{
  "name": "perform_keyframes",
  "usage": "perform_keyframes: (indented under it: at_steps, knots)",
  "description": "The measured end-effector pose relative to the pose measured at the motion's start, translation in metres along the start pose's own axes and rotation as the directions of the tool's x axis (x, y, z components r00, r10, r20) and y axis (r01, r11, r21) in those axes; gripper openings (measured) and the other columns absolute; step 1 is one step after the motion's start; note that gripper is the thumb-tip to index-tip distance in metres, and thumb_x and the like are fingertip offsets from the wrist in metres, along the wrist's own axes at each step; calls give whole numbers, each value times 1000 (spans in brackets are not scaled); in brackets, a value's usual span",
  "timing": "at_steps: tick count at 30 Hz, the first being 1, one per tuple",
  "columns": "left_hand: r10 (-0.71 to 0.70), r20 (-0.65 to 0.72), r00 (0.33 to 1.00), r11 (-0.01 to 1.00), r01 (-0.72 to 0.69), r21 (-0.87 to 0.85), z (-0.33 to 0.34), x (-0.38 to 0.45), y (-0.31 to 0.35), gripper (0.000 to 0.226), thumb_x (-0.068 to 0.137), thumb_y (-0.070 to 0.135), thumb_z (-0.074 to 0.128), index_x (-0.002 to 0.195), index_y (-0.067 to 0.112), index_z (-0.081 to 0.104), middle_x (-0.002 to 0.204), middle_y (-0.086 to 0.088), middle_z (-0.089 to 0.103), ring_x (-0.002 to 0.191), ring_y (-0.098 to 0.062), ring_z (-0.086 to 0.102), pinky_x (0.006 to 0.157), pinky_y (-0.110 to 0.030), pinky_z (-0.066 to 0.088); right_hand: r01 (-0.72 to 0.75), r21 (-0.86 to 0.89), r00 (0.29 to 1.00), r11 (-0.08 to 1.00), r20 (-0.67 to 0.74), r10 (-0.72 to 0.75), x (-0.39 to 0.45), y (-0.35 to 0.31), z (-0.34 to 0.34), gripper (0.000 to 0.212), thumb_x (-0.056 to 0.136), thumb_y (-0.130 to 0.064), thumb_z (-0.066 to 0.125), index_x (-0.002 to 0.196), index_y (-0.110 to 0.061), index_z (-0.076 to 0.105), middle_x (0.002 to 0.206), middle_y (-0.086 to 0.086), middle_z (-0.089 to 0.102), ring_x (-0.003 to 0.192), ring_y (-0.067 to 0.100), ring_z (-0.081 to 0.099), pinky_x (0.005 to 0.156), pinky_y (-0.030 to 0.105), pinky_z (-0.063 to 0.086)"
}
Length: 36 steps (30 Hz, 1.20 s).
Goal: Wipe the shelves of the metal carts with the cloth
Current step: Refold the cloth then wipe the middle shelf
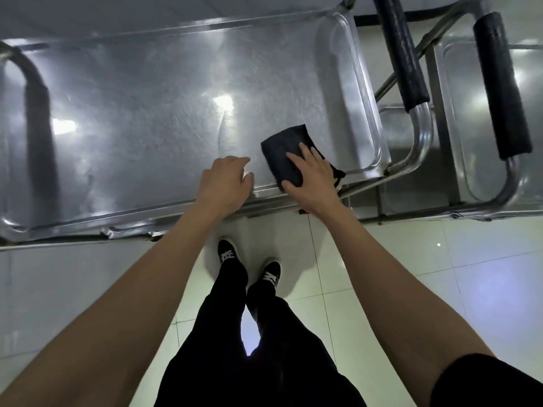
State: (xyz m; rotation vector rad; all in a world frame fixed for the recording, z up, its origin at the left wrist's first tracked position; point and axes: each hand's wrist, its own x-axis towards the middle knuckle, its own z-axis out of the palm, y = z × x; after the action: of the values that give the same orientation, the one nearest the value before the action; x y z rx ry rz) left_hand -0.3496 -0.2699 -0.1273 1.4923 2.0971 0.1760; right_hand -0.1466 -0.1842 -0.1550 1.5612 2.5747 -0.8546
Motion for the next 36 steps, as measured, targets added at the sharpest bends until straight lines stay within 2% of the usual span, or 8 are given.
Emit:
perform_keyframes:
  at_steps: [5,13,16,20,22,26,29,36]
  knots:
    - [49,-61,997,991,-56,-125,-1,41,17,41,101,29,49,141,19,54,134,-7,61,124,-30,54,99,-45,45,-246,97,946,964,-195,261,-7,8,6,67,97,-54,49,152,-19,33,159,8,33,145,29,30,120,50,22]
    - [151,44,988,980,-144,-136,5,90,42,45,94,24,62,137,15,53,125,-12,59,116,-30,54,95,-45,50,-327,140,920,935,-178,348,1,0,1,70,88,-51,62,147,-22,40,142,3,50,128,29,46,110,50,34]
    - [132,74,988,987,-124,-104,3,97,46,26,85,13,64,111,8,64,105,-11,62,100,-28,58,81,-43,54,-378,213,910,901,-96,404,9,0,-6,78,81,-50,70,147,-23,39,140,5,49,127,29,46,108,51,36]
    - [121,101,987,988,-110,-107,-6,99,48,14,81,4,62,93,2,69,90,-12,64,80,-25,59,69,-41,55,-369,152,920,917,-80,383,17,-6,-16,40,72,-46,74,100,-30,49,99,-1,63,99,27,59,86,44,47]
    - [129,96,987,988,-119,-102,-9,98,45,9,80,3,62,88,4,66,93,-11,60,80,-24,58,67,-40,53,-363,133,924,922,-79,375,18,-10,-18,35,71,-44,72,92,-31,48,90,-5,63,92,25,59,81,40,46]
    - [141,99,985,985,-130,-113,-9,94,35,17,81,5,62,97,10,65,99,-6,63,90,-27,59,77,-45,55,-335,164,924,928,-135,358,18,-16,-13,41,75,-39,71,114,-32,59,102,-6,68,104,25,59,92,47,46]
    - [166,-11,986,975,-166,-148,-7,87,25,21,83,12,71,104,15,69,112,-1,61,105,-22,53,86,-40,49,-320,217,903,922,-225,366,13,-19,-10,45,83,-32,71,126,-29,58,115,-6,67,112,23,56,100,48,40]
    - [202,-89,975,947,-217,-235,-15,69,16,15,83,9,70,95,18,71,94,5,65,89,-18,59,78,-33,48,-224,241,878,944,-370,303,5,-26,-10,19,85,-20,69,103,-24,66,108,-8,67,102,18,59,94,45,42]
